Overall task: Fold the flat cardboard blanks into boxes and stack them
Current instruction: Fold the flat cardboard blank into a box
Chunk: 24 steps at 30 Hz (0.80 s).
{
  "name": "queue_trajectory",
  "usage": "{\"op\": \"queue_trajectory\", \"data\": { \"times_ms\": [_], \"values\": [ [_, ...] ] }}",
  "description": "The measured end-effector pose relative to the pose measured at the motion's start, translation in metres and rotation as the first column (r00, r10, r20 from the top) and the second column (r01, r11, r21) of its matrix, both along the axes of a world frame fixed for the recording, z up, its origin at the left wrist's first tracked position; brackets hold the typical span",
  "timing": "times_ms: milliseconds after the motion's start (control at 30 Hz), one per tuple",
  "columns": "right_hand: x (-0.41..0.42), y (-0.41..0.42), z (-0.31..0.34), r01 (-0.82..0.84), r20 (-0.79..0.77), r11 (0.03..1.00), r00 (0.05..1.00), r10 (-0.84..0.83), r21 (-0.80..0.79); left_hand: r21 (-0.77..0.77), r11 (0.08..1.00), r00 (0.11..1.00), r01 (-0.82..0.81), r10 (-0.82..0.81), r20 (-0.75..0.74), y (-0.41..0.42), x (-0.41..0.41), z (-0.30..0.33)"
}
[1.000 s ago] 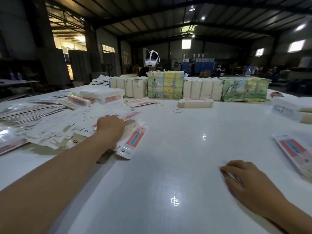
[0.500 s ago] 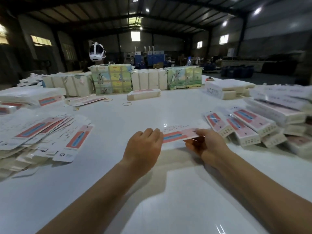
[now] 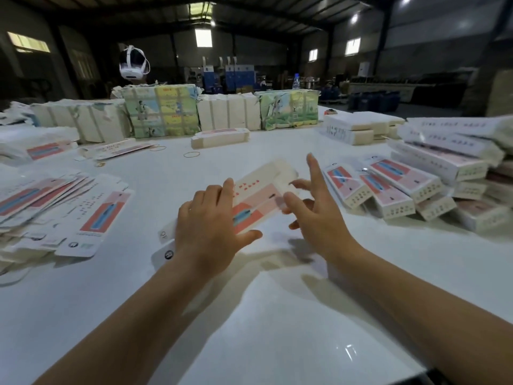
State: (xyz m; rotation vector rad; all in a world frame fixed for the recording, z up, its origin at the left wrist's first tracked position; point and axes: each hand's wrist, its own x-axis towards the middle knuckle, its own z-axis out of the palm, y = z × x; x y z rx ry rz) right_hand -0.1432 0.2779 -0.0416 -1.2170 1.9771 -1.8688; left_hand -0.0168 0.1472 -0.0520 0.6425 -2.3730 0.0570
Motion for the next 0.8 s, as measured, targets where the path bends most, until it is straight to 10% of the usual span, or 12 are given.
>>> {"op": "queue_trajectory", "data": {
  "times_ms": [167,267,400,800],
  "values": [
    [0.0,-0.001,-0.01,0.033,-0.244,0.992,0.97,-0.002,0.124,-0.102,0.994,0.999,-0.036,0.034,-0.023,0.002,0.005,0.003],
    [0.0,0.0,-0.007,-0.105,0.083,0.992,0.992,0.099,0.066,-0.146,0.989,0.999,-0.036,0.036,-0.004,0.005,0.007,0.004],
    [-0.006,0.003,0.005,-0.326,0.539,0.932,0.763,0.357,-0.157,-0.121,0.993,1.0,-0.012,0.012,-0.001,0.006,0.008,0.004],
    [-0.012,0.011,0.002,-0.416,0.15,0.909,0.901,0.408,0.026,0.046,0.995,0.991,0.088,-0.092,0.098,-0.005,0.019,0.013]
  ]
}}
